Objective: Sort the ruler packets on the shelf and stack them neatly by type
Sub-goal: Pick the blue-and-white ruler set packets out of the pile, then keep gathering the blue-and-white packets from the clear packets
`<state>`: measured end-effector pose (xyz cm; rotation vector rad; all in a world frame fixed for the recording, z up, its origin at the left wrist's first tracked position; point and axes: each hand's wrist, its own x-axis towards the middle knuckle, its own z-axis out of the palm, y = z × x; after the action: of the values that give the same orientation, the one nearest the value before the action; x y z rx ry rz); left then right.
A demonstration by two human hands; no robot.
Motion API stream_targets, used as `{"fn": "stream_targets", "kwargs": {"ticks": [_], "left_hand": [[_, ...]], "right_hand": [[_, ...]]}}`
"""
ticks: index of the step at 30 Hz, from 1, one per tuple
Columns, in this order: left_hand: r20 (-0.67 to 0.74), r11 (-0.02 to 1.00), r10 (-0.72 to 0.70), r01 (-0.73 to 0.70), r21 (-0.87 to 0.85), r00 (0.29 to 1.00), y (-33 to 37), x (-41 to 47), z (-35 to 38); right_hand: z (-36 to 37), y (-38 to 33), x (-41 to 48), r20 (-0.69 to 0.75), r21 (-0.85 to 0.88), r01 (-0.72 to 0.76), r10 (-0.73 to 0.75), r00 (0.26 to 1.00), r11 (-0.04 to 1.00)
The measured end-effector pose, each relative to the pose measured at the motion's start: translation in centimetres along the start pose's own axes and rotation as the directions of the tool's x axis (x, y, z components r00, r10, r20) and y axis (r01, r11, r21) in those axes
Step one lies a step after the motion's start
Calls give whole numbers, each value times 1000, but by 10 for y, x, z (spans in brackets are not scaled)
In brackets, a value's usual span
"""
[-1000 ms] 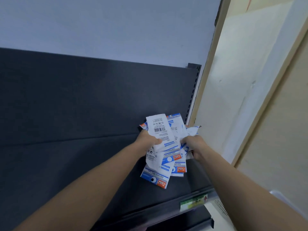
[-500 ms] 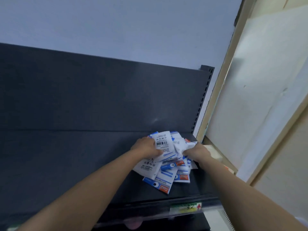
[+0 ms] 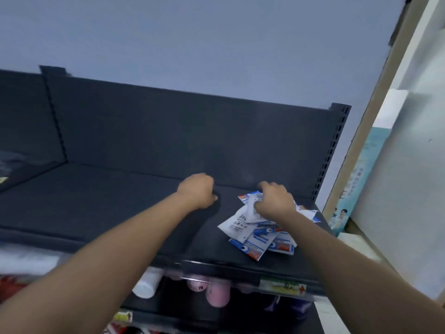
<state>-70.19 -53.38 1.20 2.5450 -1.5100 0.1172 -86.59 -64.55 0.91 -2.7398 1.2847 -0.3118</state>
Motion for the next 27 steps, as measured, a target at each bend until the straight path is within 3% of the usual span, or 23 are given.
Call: {"fn": "stream_targets", "kwargs": {"ticks": [11, 27], "left_hand": [[-44, 934, -301, 304, 187, 953, -121, -98, -44], [-89, 791, -559, 562, 243, 825, -336, -228, -84]], "right_hand": [[15, -148, -15, 97, -5, 459, -457, 884, 888], [62, -404, -49, 128, 89, 691, -696, 706, 717]]}}
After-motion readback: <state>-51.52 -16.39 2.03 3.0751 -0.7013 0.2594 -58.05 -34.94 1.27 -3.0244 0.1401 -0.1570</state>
